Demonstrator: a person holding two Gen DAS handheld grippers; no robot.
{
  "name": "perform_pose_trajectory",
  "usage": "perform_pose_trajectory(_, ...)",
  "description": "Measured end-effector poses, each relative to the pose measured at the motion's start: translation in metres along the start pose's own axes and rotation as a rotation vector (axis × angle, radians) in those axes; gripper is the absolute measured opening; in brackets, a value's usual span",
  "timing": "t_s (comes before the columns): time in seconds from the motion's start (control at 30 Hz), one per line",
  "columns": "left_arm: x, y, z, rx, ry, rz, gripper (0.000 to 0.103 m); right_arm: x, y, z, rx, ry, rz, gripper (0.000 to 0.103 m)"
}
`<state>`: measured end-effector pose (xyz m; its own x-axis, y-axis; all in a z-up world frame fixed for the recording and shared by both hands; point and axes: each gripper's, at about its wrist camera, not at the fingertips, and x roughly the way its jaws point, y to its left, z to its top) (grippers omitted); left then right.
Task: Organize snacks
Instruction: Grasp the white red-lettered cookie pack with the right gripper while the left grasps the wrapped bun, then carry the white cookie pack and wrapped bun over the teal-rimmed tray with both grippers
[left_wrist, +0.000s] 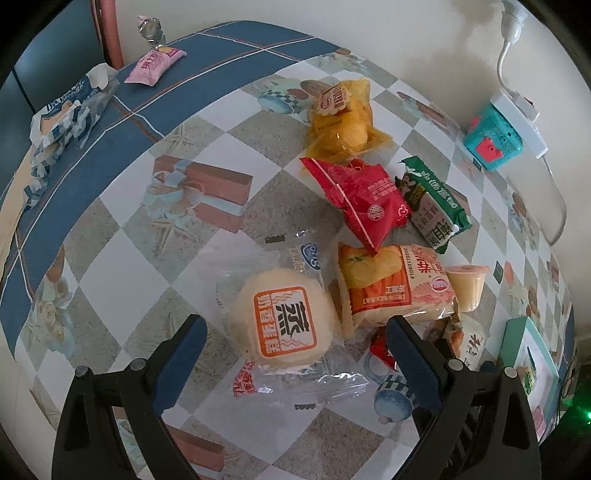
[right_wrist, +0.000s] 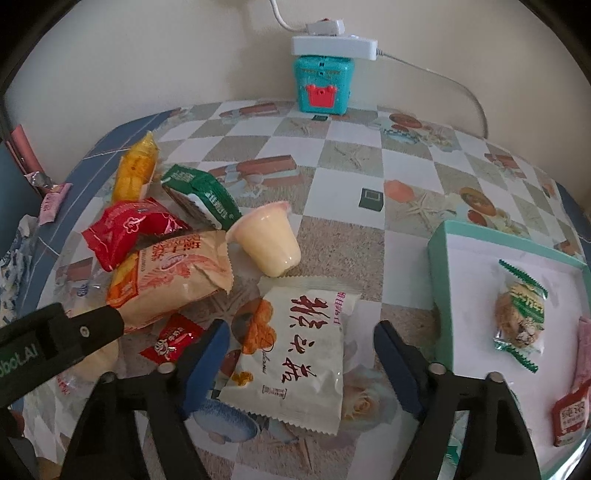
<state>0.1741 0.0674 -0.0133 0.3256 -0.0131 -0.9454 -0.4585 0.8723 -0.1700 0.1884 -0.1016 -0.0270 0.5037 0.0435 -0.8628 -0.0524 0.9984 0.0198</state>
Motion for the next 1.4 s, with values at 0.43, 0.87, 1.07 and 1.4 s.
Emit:
perform_pose_trajectory(0.43, -0.002, 0.000, 0.000, -0.017, -0.008, 0.006, 0.091, 0.008, 0.003, -0.003, -0.015, 0.011, -0.022, 0.069)
perform_pose_trajectory(0.87, -0.010, 0.017, 0.000, -0.087, -0.025, 0.022, 0.058, 0.005, -0.003, -0.004, -0.004, 0.004, -0.039, 0.057)
perform_pose_trajectory(1.07, -0.012, 0.019, 0.000, -0.095, -0.025, 0.024, 0.056, 0.002, -0.007, -0.009, 0.008, 0.011, -0.034, 0.057)
perform_pose_trajectory(1.4, -0.027, 0.012, -0.002, -0.068, -0.045, 0.017, 0.055, -0.012, -0.012, -0.016, 0.030, 0.015, -0.012, 0.056)
